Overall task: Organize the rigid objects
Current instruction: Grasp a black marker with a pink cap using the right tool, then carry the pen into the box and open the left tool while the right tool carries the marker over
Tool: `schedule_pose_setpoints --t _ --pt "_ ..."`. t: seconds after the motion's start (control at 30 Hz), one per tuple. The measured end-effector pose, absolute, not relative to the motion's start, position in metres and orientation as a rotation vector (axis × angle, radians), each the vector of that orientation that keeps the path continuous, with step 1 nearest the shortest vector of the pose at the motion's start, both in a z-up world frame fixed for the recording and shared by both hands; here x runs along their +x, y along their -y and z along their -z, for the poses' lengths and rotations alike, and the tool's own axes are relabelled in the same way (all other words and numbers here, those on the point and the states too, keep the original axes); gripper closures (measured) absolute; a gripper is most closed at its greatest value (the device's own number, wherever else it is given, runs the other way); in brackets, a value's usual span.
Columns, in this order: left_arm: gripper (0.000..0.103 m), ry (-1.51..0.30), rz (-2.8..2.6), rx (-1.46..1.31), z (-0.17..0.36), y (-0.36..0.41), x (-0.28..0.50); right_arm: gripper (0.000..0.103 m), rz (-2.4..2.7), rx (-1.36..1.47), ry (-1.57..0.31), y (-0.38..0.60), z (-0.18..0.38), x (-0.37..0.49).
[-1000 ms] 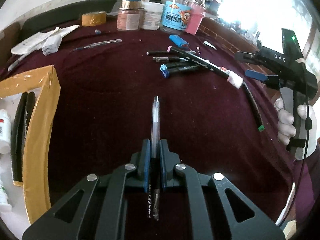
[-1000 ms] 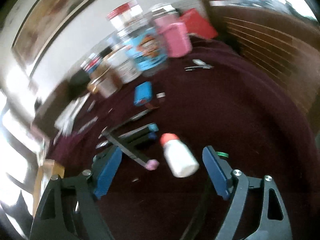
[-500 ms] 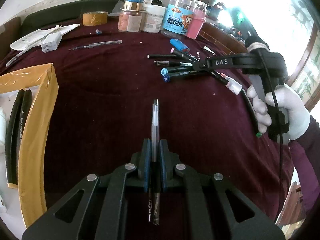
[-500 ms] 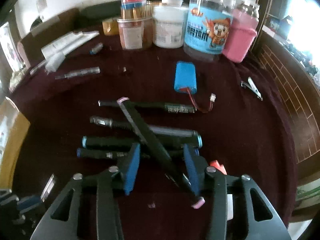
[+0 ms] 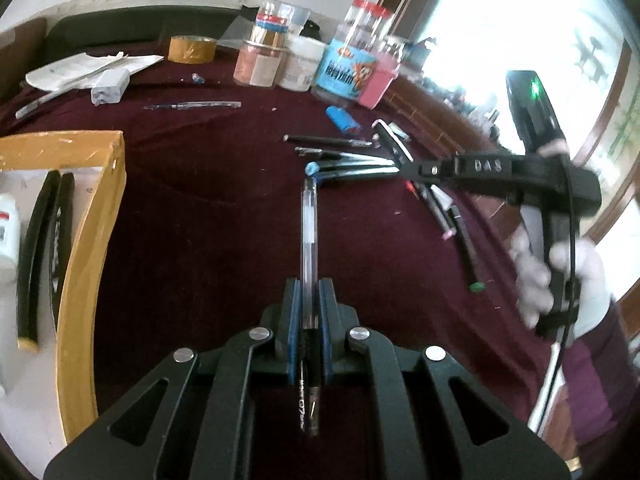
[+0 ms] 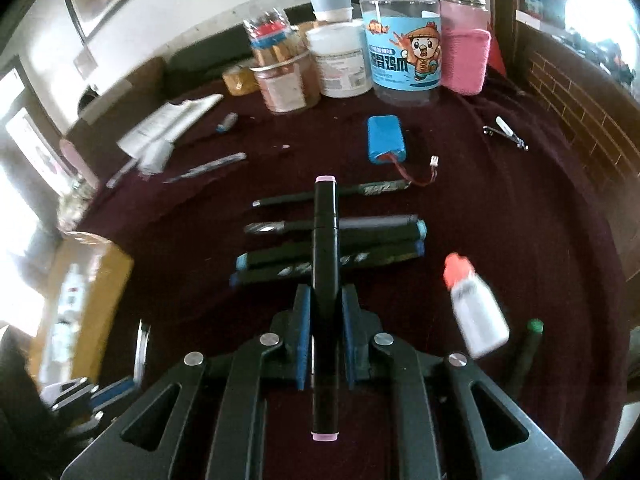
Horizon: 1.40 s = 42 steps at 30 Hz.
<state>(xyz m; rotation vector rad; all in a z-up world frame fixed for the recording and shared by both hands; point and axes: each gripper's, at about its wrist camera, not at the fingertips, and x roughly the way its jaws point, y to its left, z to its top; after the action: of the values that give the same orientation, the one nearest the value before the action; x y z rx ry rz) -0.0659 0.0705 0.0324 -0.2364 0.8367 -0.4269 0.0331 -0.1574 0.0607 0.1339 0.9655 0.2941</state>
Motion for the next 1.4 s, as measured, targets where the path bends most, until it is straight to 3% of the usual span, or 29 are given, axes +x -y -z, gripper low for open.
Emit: schedule_pose_setpoints --t 0.37,0.73,1.07,1.4 --pt "0.097 -0.644 0.437 -0.332 -0.085 -0.114 -0.126 0.09 -0.461 0.184 -0.902 0.113 -0.09 -0.033" --pt "0.096 -0.55 0.277 -0.438 -0.103 -0.231 -0.178 0.09 -0.679 0.174 -0.922 0.005 -0.099 -0.066" --pt "0.096 -0.667 0.121 -0.468 -0.076 -0.317 -0.175 0.09 -0.799 0.151 -1.034 -0.089 -0.067 -0.068" --pt "0.096 -0.8 0.072 -0.479 -0.052 -0.345 -0.131 0.09 -0.85 0.17 -1.154 -0.16 -0.042 -0.048"
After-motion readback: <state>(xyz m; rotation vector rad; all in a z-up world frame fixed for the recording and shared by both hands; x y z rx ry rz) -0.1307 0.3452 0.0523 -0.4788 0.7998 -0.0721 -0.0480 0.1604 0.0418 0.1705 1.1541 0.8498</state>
